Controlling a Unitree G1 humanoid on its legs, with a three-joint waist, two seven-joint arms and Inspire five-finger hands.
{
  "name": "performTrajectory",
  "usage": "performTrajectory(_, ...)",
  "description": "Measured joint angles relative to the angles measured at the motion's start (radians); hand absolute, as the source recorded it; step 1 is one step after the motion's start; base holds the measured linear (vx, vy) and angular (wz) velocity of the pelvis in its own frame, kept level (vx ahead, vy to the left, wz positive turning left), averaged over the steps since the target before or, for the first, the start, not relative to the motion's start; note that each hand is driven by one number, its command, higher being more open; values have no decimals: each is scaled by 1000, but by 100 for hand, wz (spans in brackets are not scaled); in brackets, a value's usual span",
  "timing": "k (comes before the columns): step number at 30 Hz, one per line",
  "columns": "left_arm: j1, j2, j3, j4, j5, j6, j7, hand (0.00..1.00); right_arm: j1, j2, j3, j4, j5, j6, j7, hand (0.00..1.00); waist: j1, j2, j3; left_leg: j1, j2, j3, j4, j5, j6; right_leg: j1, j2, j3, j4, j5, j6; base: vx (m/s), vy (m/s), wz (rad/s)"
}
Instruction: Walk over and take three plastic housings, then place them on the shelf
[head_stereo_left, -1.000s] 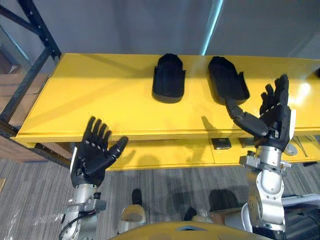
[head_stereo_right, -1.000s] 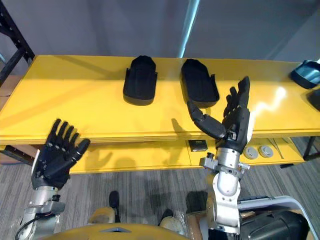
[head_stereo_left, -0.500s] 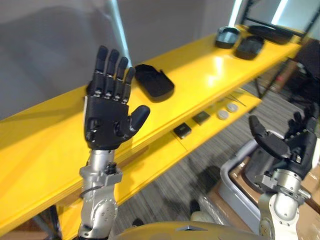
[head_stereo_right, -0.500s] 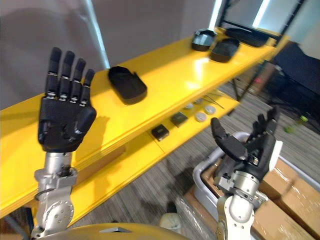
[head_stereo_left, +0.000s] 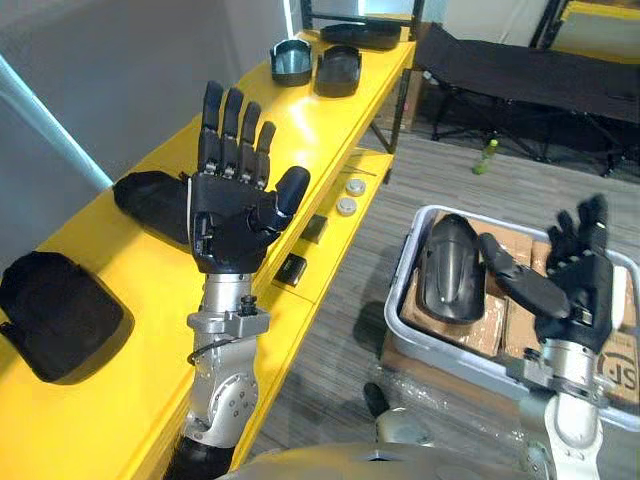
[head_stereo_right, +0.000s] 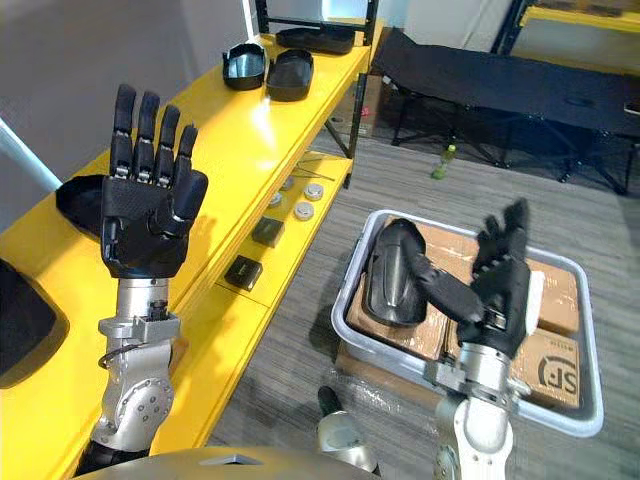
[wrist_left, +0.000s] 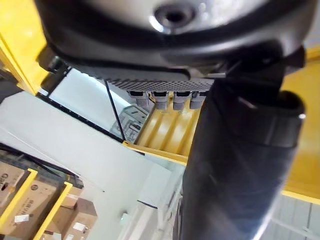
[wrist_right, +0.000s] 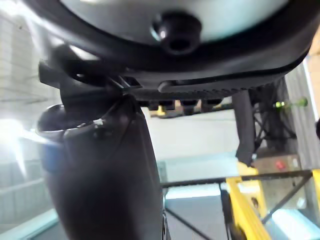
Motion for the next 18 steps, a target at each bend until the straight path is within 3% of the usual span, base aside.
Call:
performTrajectory(2,33,0,15,0,-1,-8,-1,100,-28,-15,41,7,-3,-1,0,100,19,1,6,-10,-10,-36,4,-37,-2,-18,-3,-2,-6,8,5,-117,179,-31)
performTrajectory(5,42,0,20,-1,-3,-20,-10,100,-53,-23,80,70,-7,-17,-22,100,49,-1,16,-7,-34,-69,-64,-95,-46,-63,-14,-1,13,27,34,-103,157,-2)
performTrajectory(10,47,3,31,-7,-4,-37,-48,100,0,32,144,132,1,-17,-28,100,65,-19,72,13,-101,-66,-10,-117,-14,-84,-48,-5,120,30,40,-93,124,-21)
performTrajectory(12,78,7,26,-32,-5,-37,-72,100,61,72,159,129,28,-24,-3,100,63,-40,89,39,-127,-36,12,-130,6,-68,-69,-9,123,40,55,-154,147,-48)
performTrajectory(13,91,10,15,-42,-5,-36,-81,100,87,82,161,129,47,-33,10,100,65,-53,96,46,-139,-18,22,-134,14,-66,-80,-20,122,54,66,-186,110,-52)
performTrajectory(14,89,14,4,-43,-4,-30,-87,100,94,87,165,128,83,-39,21,100,63,-67,108,39,-150,2,38,-134,29,-75,-89,-47,112,105,52,-257,79,-56)
performTrajectory(15,82,16,4,-40,-4,-11,-87,100,84,85,174,128,113,-40,34,100,64,-65,105,21,-139,23,37,-122,46,-77,-88,-67,49,203,41,-336,34,-60)
performTrajectory(16,63,12,12,-30,-3,11,-92,100,54,83,184,128,120,-55,39,100,65,-47,116,1,-118,53,27,-93,55,-113,-91,-150,142,155,8,-358,15,-41)
performTrajectory(17,55,16,11,-22,-3,31,-93,100,18,77,201,130,116,-69,33,100,64,-46,114,-11,-106,62,6,-59,57,-165,-103,-232,378,-7,-60,-261,-1,-27)
performTrajectory(18,57,18,12,-22,-3,42,-93,100,-7,72,216,136,110,-78,28,100,67,-41,116,-9,-98,66,-6,-43,56,-177,-116,-266,480,-65,-71,-193,6,-11)
